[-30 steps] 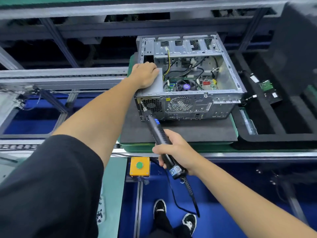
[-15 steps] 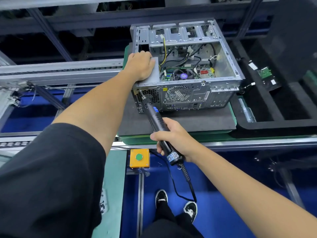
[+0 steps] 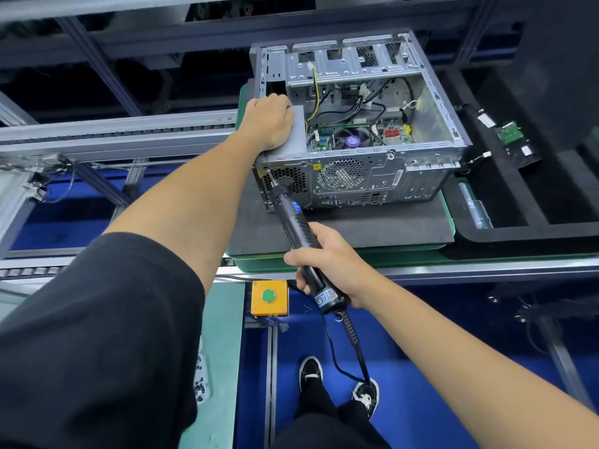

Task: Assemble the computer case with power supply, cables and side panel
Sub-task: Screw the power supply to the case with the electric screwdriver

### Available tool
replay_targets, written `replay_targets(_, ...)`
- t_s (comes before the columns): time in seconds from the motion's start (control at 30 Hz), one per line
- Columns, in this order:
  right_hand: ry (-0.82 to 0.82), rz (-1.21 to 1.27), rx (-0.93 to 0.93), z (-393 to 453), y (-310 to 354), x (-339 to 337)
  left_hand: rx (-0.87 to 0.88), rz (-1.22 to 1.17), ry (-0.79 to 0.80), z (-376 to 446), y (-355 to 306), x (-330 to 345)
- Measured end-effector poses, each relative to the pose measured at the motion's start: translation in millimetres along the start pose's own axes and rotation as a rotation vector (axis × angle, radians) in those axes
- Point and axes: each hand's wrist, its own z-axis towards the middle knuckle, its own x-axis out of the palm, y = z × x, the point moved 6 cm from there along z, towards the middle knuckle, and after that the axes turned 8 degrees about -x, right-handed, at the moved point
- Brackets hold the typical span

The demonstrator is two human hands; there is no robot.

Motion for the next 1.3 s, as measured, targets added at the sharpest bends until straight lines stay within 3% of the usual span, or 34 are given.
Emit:
replay_targets(0.5, -0.004, 0.004, -0.004, -0.8, 4.5, 7.1, -0.005, 0.006, -0.012, -0.2, -0.2, -0.4)
replay_targets(0.97, -0.177, -0.008, -0.021, -0.3, 4.4, 36.5, -0.019, 0.008, -0.006, -1.4, -1.0, -0.5)
replay_targets(1.3, -0.181, -0.012, -0.021, -1.5, 11.0, 37.0, -0.015, 0.022, -0.018, -0.6, -1.3, -0.4)
